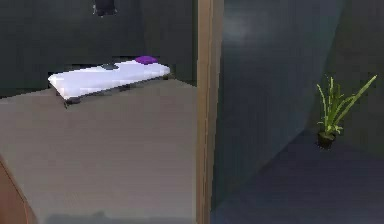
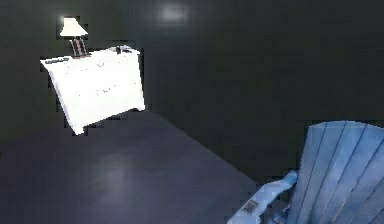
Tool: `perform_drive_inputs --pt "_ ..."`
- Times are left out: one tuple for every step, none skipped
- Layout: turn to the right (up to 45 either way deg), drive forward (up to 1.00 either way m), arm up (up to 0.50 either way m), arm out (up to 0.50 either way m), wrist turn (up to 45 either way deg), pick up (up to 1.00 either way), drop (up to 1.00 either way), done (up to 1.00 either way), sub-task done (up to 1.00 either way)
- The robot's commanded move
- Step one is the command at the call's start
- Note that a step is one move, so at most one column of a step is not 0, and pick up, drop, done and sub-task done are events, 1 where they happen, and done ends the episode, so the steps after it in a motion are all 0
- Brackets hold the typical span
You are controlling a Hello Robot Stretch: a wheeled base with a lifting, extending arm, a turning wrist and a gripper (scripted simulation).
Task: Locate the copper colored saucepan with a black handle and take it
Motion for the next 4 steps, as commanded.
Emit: perform_drive_inputs --pt "-15.0 0.00 0.00 0.00 0.0 0.00 0.00 0.00 0.00" --pt "0.0 0.45 0.00 0.00 0.0 0.00 0.00 0.00 0.00" --pt "-24.0 0.00 0.00 0.00 0.0 0.00 0.00 0.00 0.00" --pt "0.0 0.95 0.00 0.00 0.0 0.00 0.00 0.00 0.00"
